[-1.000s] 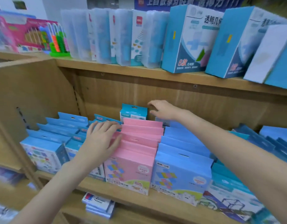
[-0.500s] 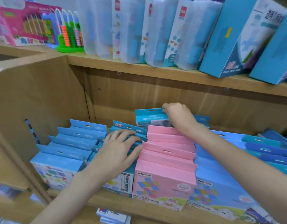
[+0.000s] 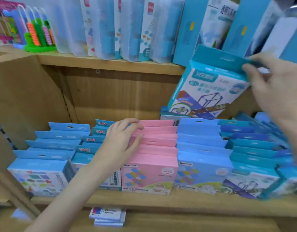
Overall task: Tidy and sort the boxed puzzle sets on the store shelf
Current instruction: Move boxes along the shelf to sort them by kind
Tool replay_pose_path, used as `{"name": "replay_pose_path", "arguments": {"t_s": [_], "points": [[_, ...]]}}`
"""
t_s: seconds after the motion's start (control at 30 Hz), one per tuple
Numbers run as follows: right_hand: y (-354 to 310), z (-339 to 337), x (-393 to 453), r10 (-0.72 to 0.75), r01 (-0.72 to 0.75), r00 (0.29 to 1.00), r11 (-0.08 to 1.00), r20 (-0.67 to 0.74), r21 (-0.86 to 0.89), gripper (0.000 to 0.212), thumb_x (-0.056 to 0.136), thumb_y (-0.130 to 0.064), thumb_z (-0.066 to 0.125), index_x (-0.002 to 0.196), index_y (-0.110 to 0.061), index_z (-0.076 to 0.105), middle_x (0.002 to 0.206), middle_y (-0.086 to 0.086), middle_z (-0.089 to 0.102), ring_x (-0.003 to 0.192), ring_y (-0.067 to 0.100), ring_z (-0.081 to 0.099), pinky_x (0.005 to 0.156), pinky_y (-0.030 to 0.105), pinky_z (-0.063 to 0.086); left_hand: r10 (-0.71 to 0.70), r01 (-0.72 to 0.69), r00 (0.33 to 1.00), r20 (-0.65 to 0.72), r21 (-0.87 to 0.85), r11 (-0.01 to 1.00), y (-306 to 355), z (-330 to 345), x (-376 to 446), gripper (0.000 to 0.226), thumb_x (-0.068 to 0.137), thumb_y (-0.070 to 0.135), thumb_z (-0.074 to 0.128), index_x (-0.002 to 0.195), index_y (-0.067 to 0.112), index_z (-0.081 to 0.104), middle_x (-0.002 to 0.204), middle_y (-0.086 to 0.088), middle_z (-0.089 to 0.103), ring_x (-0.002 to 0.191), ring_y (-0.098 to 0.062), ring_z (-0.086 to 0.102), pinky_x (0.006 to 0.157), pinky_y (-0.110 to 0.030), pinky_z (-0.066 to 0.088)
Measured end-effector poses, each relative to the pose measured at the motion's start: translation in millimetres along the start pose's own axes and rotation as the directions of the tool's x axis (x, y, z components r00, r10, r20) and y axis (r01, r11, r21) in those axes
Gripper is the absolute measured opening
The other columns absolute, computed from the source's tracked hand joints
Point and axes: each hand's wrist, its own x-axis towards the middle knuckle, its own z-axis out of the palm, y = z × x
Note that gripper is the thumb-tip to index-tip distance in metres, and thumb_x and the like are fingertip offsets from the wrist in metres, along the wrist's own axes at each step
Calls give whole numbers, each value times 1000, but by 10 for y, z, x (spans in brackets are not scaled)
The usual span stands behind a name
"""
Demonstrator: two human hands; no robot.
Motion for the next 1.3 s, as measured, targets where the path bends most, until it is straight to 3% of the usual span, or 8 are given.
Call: {"name": "replay_pose_path", "arguments": {"t_s": [0.07,0.2,0.37,0.5,0.67,0.77,1.17,1.3], "points": [[214,-393,-90,42,-43,998,999,39,32,16,91,-48,43,94,-34,51,86,4,60,73,32,60,70,31,47,47,-47,999,3,-12,999,183,111,26,36,89,38,38,107,17,60,117,1,55,111,-19,50,96,-48,38],[640,-1084,-514,28,16,982,974,188,-228,33,78,-77,30,85,-51,49,79,-4,60,76,32,60,71,46,50,169,-169,985,20,-14,986,588,452,69,34,89,32,39,109,13,59,118,-2,56,111,-21,49,93,-39,36],[828,-1382,-1072,120,-106,915,993,385,-56,25,84,-49,42,83,-28,56,77,-13,61,56,12,58,52,17,42,200,-202,978,55,47,978,963,814,160,35,88,34,40,109,13,60,118,-5,57,109,-22,45,92,-34,28],[1040,-1099,-1495,88,-90,877,996,472,-18,27,85,-35,46,81,-13,61,72,-12,52,68,-4,49,65,1,34,135,-142,989,66,118,983,1055,930,205,40,85,40,39,105,15,62,116,-7,58,107,-24,44,92,-35,24],[1211,-541,-1851,162,-103,908,980,385,-168,9,83,-9,64,86,-1,66,92,10,47,82,22,50,66,27,46,76,-74,997,-7,171,982,1081,989,168,38,83,36,41,104,13,63,114,-10,59,106,-33,51,91,-38,27],[1236,-480,-1889,86,47,921,944,381,-327,13,78,-9,70,88,0,68,99,15,54,92,24,42,62,40,52,46,-39,998,-35,184,982,1119,1008,105,39,83,34,41,107,12,62,116,-11,57,107,-31,48,92,-39,28],[1214,-495,-1913,-52,221,864,933,501,-284,41,70,-17,76,106,-13,55,112,7,51,103,24,40,78,45,46,32,-26,999,-38,158,987,980,845,188,45,83,32,34,115,8,56,117,-8,57,110,-24,48,102,-45,25],[1083,-449,-1873,29,108,878,961,478,-256,34,84,-37,54,110,-15,55,112,6,54,105,20,38,81,44,45,69,-64,997,-29,154,986,877,793,191,44,83,32,33,114,10,57,115,-5,58,108,-17,45,105,-39,17]]}}
